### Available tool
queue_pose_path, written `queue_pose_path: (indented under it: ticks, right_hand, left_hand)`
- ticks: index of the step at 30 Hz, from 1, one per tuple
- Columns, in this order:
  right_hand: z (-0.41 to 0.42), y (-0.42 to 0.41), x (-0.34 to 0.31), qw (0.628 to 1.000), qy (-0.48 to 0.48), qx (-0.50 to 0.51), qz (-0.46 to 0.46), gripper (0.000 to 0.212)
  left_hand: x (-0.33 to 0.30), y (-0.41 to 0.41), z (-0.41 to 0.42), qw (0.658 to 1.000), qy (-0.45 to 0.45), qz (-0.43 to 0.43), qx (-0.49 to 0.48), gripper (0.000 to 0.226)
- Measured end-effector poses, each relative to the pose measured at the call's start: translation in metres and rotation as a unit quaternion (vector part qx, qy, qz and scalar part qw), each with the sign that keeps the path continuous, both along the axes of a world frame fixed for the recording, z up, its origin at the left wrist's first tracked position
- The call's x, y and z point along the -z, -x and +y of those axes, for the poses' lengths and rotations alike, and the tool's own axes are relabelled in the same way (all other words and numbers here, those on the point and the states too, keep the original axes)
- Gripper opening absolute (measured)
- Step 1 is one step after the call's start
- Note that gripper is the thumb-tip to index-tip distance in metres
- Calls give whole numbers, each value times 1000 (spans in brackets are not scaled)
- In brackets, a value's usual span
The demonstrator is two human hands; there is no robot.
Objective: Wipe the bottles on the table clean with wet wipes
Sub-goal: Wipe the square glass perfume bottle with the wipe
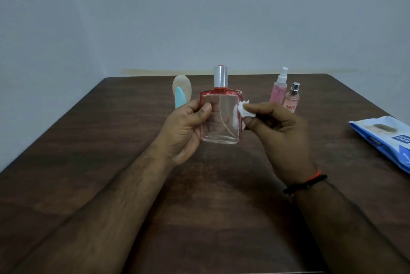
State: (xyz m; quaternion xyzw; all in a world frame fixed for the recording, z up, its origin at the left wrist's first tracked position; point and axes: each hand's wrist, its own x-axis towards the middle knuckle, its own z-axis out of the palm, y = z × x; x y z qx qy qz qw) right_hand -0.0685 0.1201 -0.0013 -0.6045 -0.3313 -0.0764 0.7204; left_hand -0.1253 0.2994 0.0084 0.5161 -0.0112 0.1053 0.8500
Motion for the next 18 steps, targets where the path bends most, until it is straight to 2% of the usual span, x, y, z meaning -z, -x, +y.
queue_pose_path:
  ticks: [4,7,11,18]
  right_hand:
    - [2,1,3,995,14,-50,84,21]
    - [5,0,3,990,2,-78,117,21]
    - [6,-5,6,989,-10,-67,129,25]
    - [5,-10,6,979,-53,-91,172,26]
  left_hand:
    - [0,-3,3,999,41,-21,-24,26]
    - [0,-1,3,998,59,-16,6,30]
    - [3,0,-8,999,7,3,51,37]
    - [5,-3,-10,997,-73,20,32,42]
